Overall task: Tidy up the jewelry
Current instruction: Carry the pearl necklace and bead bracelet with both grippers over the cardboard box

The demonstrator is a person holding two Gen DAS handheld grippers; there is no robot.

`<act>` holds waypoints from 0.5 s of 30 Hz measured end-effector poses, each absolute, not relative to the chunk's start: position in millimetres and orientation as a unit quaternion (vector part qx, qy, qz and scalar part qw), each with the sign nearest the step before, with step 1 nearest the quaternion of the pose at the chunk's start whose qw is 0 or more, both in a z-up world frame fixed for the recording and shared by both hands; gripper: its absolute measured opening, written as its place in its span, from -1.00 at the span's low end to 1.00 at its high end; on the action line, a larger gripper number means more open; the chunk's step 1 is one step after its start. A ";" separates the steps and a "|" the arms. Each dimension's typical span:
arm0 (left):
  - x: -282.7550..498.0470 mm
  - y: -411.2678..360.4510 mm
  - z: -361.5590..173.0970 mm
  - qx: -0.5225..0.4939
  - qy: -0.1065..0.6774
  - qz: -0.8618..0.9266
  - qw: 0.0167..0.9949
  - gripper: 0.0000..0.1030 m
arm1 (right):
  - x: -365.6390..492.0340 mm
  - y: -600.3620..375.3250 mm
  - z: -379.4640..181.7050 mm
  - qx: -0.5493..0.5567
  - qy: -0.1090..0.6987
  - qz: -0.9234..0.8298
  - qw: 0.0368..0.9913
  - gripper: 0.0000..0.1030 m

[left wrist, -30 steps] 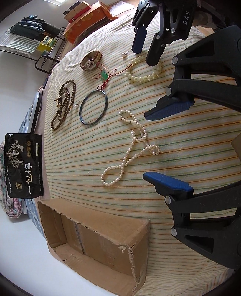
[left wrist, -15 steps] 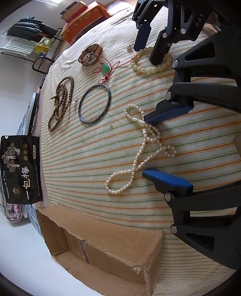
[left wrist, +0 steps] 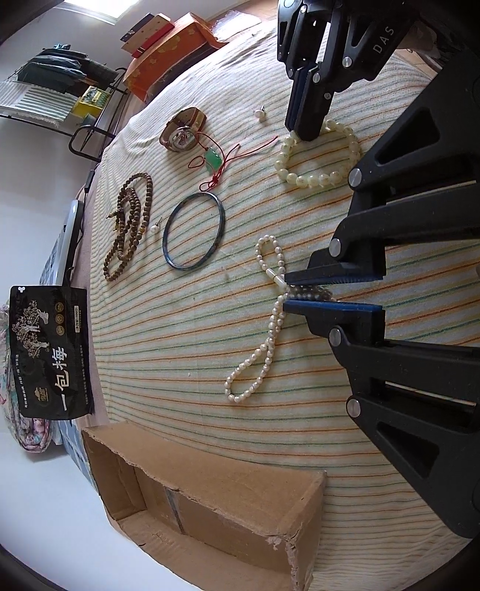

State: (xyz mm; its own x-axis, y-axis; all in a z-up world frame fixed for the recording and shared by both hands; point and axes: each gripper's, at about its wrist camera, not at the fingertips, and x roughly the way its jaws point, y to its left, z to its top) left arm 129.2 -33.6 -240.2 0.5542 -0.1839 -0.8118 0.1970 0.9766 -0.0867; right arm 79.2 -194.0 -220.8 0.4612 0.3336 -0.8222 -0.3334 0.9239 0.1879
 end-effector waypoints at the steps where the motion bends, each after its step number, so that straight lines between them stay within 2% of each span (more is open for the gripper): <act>1: 128.6 -33.1 -237.7 0.005 0.457 -0.108 0.883 -0.89 | 78.4 -193.9 -219.0 0.001 0.479 0.195 0.856 -0.89; 15: 115.9 -13.6 -179.5 -0.035 0.402 -0.121 0.907 -0.90 | 67.9 -197.5 -172.1 0.006 0.419 0.195 0.887 -0.90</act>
State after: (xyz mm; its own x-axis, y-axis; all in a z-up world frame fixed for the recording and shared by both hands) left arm 115.9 -13.6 -179.5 0.6483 -0.2469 -0.7202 0.1905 0.9685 -0.1604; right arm 67.9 -197.5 -172.1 0.5739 0.3505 -0.7401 -0.3399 0.9242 0.1741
